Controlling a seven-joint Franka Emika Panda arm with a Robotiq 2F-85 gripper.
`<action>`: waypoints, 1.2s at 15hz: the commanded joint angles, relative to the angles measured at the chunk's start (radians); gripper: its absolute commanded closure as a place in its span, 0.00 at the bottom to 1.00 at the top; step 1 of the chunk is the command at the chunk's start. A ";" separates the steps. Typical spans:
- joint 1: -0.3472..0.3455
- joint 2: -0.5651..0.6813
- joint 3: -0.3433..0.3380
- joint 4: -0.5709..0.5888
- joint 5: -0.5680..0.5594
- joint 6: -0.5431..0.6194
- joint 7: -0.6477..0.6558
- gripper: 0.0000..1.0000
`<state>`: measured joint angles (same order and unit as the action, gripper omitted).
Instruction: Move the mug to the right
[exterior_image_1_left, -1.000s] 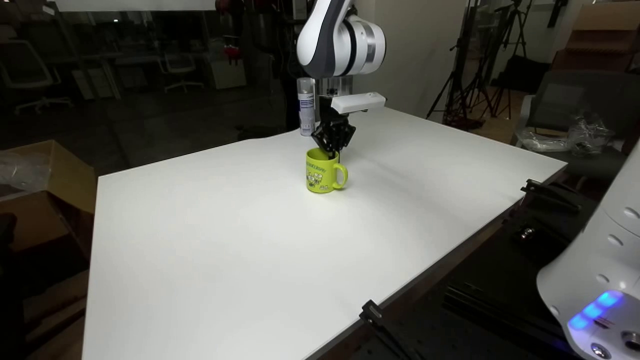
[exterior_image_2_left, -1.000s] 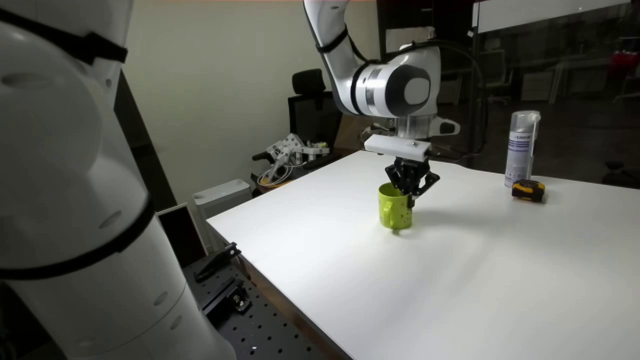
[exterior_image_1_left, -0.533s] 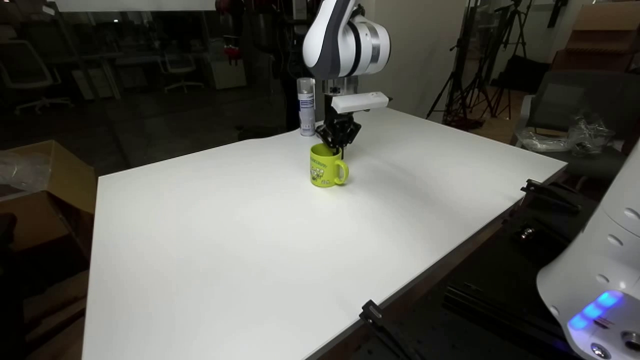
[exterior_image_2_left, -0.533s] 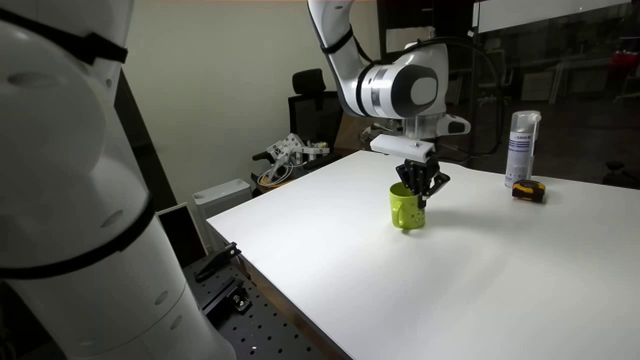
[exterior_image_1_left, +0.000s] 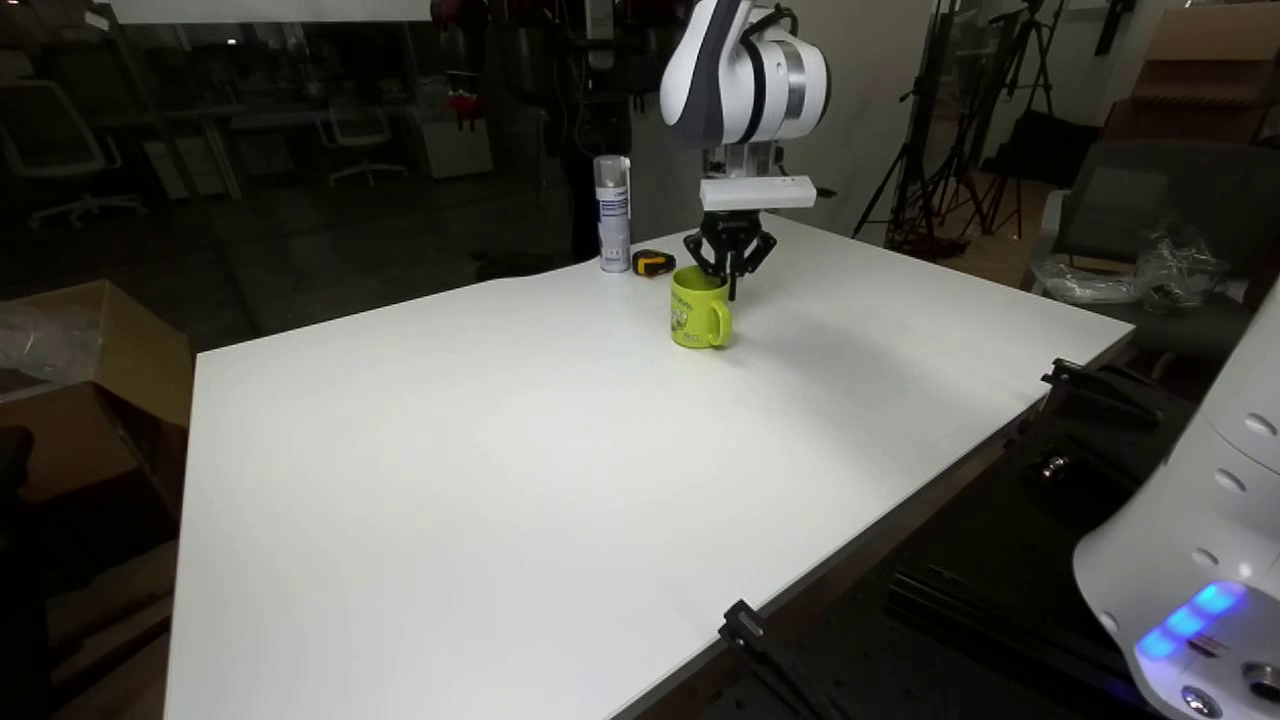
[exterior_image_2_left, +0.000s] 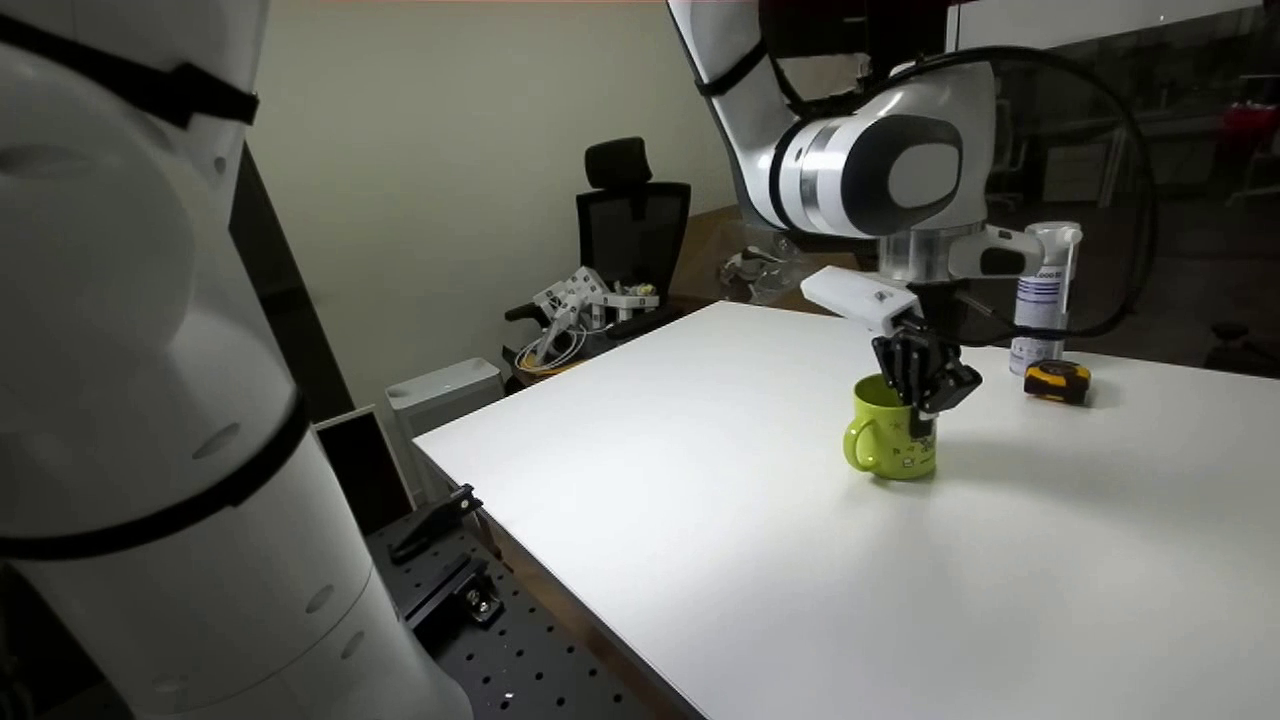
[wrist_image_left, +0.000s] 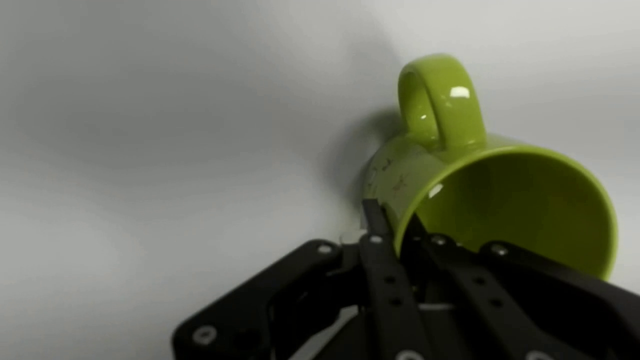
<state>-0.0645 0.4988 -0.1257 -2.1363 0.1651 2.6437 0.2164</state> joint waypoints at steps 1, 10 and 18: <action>-0.052 -0.024 0.033 0.014 0.109 -0.063 0.040 0.98; -0.087 -0.023 0.048 0.012 0.254 -0.047 0.042 0.98; -0.060 -0.034 0.023 0.014 0.224 -0.060 0.101 0.52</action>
<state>-0.1393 0.4905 -0.0885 -2.1315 0.4066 2.6080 0.2560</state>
